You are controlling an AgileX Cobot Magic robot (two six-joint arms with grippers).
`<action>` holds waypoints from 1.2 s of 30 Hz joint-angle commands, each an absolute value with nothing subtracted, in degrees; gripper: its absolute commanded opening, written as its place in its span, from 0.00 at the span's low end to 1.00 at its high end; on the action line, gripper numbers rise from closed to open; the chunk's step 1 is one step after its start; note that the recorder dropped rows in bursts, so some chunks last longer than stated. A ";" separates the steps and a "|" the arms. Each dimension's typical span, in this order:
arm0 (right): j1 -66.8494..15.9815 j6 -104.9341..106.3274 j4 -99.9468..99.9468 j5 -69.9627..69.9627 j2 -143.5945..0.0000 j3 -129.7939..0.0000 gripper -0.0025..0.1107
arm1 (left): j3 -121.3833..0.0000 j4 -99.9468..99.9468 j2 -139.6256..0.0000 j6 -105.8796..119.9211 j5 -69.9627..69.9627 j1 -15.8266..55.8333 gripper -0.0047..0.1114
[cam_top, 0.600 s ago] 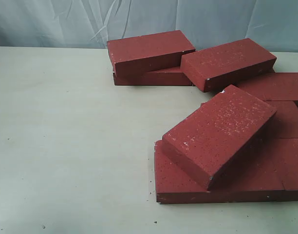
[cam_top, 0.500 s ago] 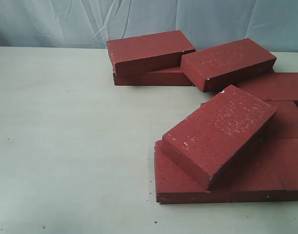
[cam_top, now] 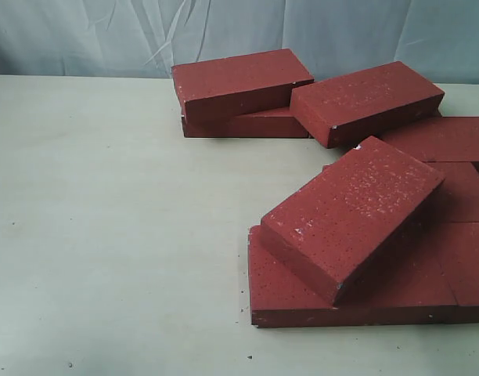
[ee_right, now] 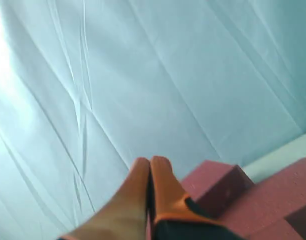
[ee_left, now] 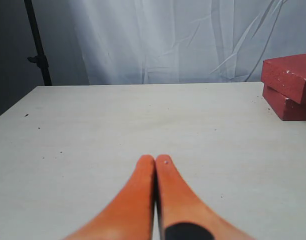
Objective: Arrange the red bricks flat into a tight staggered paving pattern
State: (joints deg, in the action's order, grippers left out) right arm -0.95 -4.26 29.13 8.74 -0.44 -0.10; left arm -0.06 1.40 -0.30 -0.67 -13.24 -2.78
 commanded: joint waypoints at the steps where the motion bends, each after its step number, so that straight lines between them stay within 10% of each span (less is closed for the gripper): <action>1: -0.67 -12.24 31.83 12.76 0.00 -0.77 0.02 | 0.00 1.53 0.00 -0.99 -12.97 -2.78 0.04; 19: -0.67 -13.70 3.47 9.94 -12.34 -26.83 0.02 | 0.00 1.53 0.00 -0.99 -12.87 -2.78 0.04; 36: -0.67 5.88 -4.22 -39.81 -48.32 -47.65 0.02 | 0.00 1.53 0.00 -0.99 -12.87 -2.78 0.04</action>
State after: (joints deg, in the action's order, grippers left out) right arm -0.91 1.28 -5.24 -34.30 -43.56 -45.49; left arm -0.06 1.40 -0.30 -0.67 -13.24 -2.78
